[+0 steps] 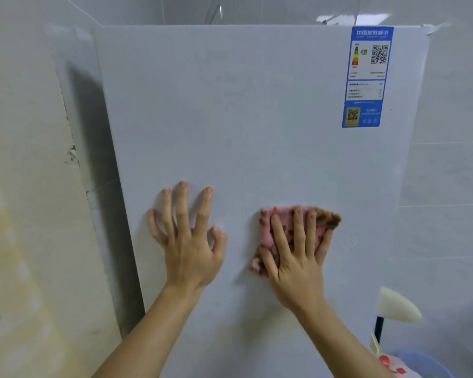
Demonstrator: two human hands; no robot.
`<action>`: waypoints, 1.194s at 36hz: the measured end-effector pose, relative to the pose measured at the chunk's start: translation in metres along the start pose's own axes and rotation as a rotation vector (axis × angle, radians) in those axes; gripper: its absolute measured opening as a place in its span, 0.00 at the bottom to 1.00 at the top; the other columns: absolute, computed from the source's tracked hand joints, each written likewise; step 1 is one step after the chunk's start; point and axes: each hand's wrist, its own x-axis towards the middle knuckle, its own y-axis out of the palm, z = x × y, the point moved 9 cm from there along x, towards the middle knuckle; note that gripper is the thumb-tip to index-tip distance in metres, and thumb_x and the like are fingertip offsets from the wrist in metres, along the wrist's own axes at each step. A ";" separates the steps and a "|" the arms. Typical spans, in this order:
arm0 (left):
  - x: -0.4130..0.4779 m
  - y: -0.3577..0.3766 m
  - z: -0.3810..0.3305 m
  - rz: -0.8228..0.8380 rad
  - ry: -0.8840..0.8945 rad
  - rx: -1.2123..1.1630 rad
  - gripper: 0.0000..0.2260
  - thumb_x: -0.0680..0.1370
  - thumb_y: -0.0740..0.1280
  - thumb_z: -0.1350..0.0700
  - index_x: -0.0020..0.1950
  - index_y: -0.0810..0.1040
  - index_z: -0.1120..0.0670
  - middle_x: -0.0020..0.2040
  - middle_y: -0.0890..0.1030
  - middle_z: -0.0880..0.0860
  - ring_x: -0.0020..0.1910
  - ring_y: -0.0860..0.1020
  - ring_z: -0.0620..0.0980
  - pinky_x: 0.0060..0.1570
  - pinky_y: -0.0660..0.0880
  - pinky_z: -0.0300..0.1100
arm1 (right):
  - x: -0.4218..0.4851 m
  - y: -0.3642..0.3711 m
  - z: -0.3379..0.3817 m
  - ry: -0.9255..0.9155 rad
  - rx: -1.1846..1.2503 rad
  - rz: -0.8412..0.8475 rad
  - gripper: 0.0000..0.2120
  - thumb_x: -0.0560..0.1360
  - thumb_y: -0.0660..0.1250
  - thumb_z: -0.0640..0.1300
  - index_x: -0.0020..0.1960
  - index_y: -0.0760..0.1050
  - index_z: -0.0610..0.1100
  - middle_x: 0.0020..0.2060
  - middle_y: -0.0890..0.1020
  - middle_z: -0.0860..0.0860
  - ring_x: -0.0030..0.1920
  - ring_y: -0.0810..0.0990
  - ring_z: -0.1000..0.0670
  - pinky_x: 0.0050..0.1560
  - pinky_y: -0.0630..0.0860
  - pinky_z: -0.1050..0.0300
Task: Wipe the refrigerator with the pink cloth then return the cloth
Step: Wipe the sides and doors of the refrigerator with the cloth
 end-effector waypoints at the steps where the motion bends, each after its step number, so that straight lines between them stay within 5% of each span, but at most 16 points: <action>1: -0.001 0.001 -0.002 0.007 0.004 -0.001 0.32 0.77 0.68 0.54 0.82 0.69 0.51 0.84 0.61 0.60 0.83 0.57 0.66 0.77 0.52 0.73 | -0.016 0.005 -0.003 -0.003 0.004 0.026 0.32 0.85 0.57 0.61 0.85 0.57 0.51 0.85 0.52 0.40 0.85 0.50 0.36 0.76 0.53 0.20; 8: -0.007 0.007 -0.016 0.025 0.018 -0.004 0.32 0.77 0.67 0.54 0.82 0.67 0.51 0.84 0.59 0.60 0.83 0.55 0.66 0.76 0.51 0.75 | -0.020 0.005 -0.013 -0.021 0.019 0.035 0.39 0.81 0.62 0.67 0.86 0.52 0.56 0.85 0.53 0.43 0.85 0.50 0.39 0.78 0.52 0.23; 19: -0.001 0.013 -0.025 -0.027 0.024 0.032 0.34 0.76 0.67 0.54 0.83 0.66 0.49 0.84 0.60 0.60 0.83 0.55 0.66 0.76 0.50 0.76 | 0.120 -0.045 -0.035 0.078 0.032 -0.115 0.31 0.85 0.56 0.65 0.84 0.61 0.53 0.84 0.58 0.41 0.84 0.54 0.38 0.79 0.49 0.26; 24: -0.011 0.013 -0.033 -0.047 0.043 0.022 0.32 0.78 0.66 0.54 0.83 0.67 0.51 0.83 0.63 0.60 0.83 0.58 0.62 0.77 0.51 0.73 | 0.072 -0.034 -0.046 0.092 0.017 -0.139 0.28 0.87 0.56 0.60 0.83 0.61 0.51 0.83 0.59 0.40 0.83 0.56 0.35 0.79 0.50 0.25; 34: -0.026 0.022 -0.039 -0.018 0.029 0.020 0.32 0.79 0.66 0.54 0.83 0.65 0.53 0.83 0.62 0.62 0.83 0.56 0.64 0.75 0.51 0.77 | -0.107 0.016 -0.092 0.026 0.024 0.108 0.32 0.86 0.51 0.65 0.86 0.49 0.56 0.86 0.44 0.47 0.85 0.43 0.41 0.80 0.44 0.26; 38: -0.028 0.023 -0.039 -0.021 0.032 0.022 0.33 0.78 0.67 0.55 0.84 0.64 0.53 0.84 0.61 0.62 0.83 0.56 0.64 0.76 0.50 0.77 | -0.086 0.009 -0.092 0.028 0.039 0.100 0.35 0.84 0.52 0.68 0.86 0.48 0.56 0.86 0.44 0.47 0.85 0.42 0.42 0.80 0.42 0.28; 43: -0.026 0.024 -0.042 -0.023 0.032 0.026 0.34 0.78 0.67 0.55 0.84 0.64 0.53 0.84 0.60 0.62 0.83 0.57 0.65 0.75 0.50 0.77 | 0.038 -0.029 -0.103 0.090 0.040 -0.053 0.34 0.84 0.56 0.66 0.84 0.58 0.51 0.83 0.57 0.36 0.83 0.52 0.34 0.79 0.48 0.25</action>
